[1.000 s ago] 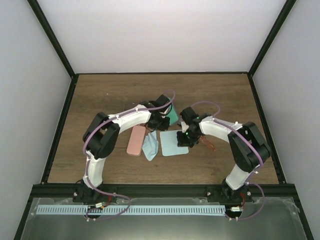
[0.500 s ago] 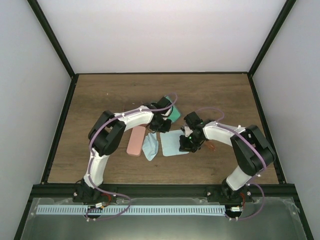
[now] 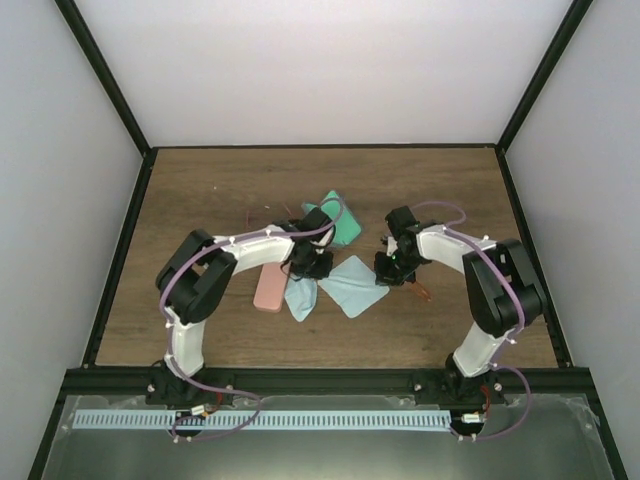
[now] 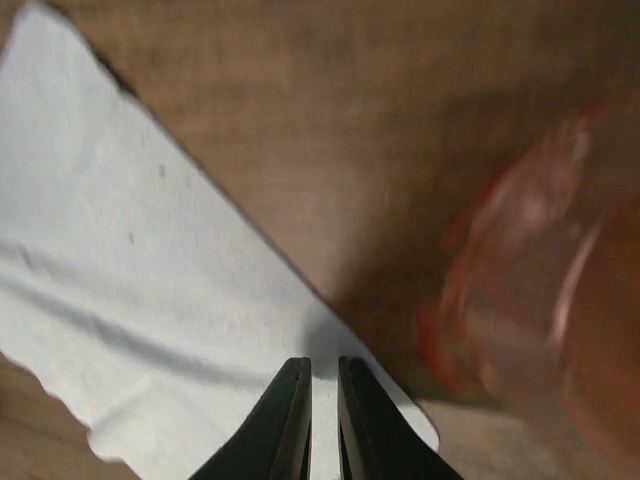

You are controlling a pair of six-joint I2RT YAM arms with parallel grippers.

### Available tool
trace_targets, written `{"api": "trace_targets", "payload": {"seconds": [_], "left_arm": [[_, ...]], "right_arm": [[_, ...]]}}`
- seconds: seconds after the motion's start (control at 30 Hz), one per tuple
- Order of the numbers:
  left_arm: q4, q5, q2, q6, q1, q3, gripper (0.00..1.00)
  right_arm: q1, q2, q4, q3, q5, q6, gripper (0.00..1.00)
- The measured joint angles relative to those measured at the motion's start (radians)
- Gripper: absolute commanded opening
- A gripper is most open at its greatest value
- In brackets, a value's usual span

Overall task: Organize the sunglasses
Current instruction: Adjust the glasses cleaning cloth at the center of the board.

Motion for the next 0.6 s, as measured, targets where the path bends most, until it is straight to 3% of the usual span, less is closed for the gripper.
{"api": "trace_targets", "payload": {"seconds": [0.27, 0.6], "left_arm": [[-0.026, 0.006, -0.136, -0.066, -0.026, -0.175, 0.05], [-0.125, -0.013, -0.155, -0.082, -0.047, -0.145, 0.05]], "right_arm": [[-0.020, 0.130, 0.002, 0.160, 0.022, -0.027, 0.09], [-0.014, 0.122, 0.008, 0.212, 0.035, -0.039, 0.09]]}}
